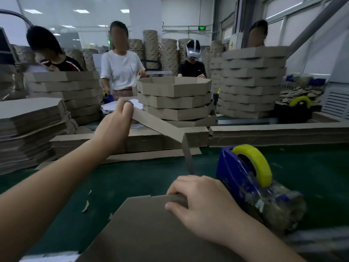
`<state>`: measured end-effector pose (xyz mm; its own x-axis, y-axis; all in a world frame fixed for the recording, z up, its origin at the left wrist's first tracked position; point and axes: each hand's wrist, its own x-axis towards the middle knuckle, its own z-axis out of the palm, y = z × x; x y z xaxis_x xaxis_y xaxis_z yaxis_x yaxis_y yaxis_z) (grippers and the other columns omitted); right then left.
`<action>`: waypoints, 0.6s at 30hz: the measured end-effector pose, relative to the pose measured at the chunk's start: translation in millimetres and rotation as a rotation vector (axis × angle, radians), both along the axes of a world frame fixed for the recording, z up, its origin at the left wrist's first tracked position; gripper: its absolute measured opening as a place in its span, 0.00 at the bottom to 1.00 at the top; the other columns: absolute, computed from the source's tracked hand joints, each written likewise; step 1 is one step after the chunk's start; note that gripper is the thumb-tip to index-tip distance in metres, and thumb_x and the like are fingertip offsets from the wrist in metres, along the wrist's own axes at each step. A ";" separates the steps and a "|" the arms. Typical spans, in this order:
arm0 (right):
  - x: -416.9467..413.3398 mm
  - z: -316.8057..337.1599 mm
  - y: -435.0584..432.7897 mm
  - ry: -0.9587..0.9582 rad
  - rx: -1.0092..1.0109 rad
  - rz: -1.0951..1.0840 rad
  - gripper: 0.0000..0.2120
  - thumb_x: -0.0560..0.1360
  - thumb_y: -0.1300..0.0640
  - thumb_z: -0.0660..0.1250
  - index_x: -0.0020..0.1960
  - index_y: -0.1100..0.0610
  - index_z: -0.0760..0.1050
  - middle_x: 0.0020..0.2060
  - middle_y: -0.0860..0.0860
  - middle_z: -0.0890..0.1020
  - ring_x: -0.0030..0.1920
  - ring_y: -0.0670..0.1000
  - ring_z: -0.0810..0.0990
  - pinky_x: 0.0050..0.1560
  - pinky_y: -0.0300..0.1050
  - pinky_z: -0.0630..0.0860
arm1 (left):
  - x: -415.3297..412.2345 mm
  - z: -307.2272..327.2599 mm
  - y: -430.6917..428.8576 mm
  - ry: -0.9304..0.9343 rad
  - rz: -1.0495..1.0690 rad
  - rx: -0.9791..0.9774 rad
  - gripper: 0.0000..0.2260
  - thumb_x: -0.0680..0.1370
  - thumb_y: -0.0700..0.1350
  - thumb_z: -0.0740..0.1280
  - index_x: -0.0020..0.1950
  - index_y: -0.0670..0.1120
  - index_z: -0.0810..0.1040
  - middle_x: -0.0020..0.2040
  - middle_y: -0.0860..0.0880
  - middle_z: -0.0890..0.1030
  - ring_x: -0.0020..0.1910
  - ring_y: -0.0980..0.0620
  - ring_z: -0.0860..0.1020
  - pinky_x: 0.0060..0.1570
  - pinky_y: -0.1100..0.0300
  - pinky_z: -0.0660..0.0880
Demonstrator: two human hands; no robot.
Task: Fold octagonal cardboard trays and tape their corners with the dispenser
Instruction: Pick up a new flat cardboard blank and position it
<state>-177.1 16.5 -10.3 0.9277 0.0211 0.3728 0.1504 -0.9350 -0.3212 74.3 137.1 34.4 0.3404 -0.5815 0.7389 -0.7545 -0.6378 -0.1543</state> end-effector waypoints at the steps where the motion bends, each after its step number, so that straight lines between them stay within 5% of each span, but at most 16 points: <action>1: -3.3 -2.9 2.7 0.008 -0.023 0.003 0.10 0.78 0.43 0.61 0.53 0.47 0.76 0.48 0.41 0.78 0.50 0.42 0.73 0.52 0.42 0.66 | -14.1 5.3 2.7 0.020 -0.048 -0.070 0.10 0.74 0.27 0.64 0.52 0.35 0.69 0.55 0.34 0.71 0.27 0.36 0.71 0.27 0.51 0.62; 6: -19.8 -10.3 13.1 0.014 -0.096 -0.032 0.11 0.79 0.44 0.59 0.54 0.48 0.76 0.49 0.43 0.79 0.53 0.45 0.72 0.53 0.44 0.62 | -90.1 27.4 16.1 -0.063 -0.281 -0.165 0.11 0.73 0.25 0.66 0.52 0.34 0.70 0.48 0.33 0.73 0.33 0.38 0.73 0.28 0.47 0.70; 10: -36.5 -9.6 16.3 -0.091 -0.181 -0.069 0.18 0.79 0.40 0.57 0.60 0.48 0.76 0.53 0.43 0.77 0.57 0.45 0.72 0.58 0.45 0.67 | -134.2 42.4 18.8 -0.142 -0.322 -0.209 0.16 0.75 0.28 0.66 0.55 0.43 0.65 0.48 0.34 0.73 0.40 0.38 0.73 0.28 0.49 0.70; 15: -59.4 3.3 8.1 -0.773 -0.095 -0.271 0.14 0.72 0.47 0.68 0.44 0.59 0.79 0.45 0.52 0.78 0.47 0.51 0.76 0.47 0.47 0.75 | -173.6 53.0 13.4 -0.213 -0.153 -0.212 0.08 0.73 0.30 0.68 0.51 0.35 0.74 0.47 0.35 0.74 0.41 0.36 0.75 0.24 0.58 0.60; 18: -62.0 29.8 0.5 -0.867 -0.047 -0.383 0.28 0.69 0.44 0.70 0.61 0.62 0.72 0.59 0.57 0.73 0.62 0.54 0.71 0.63 0.50 0.71 | -196.0 55.9 6.0 -0.324 -0.140 -0.208 0.06 0.73 0.31 0.69 0.48 0.36 0.77 0.45 0.37 0.77 0.39 0.39 0.75 0.22 0.59 0.61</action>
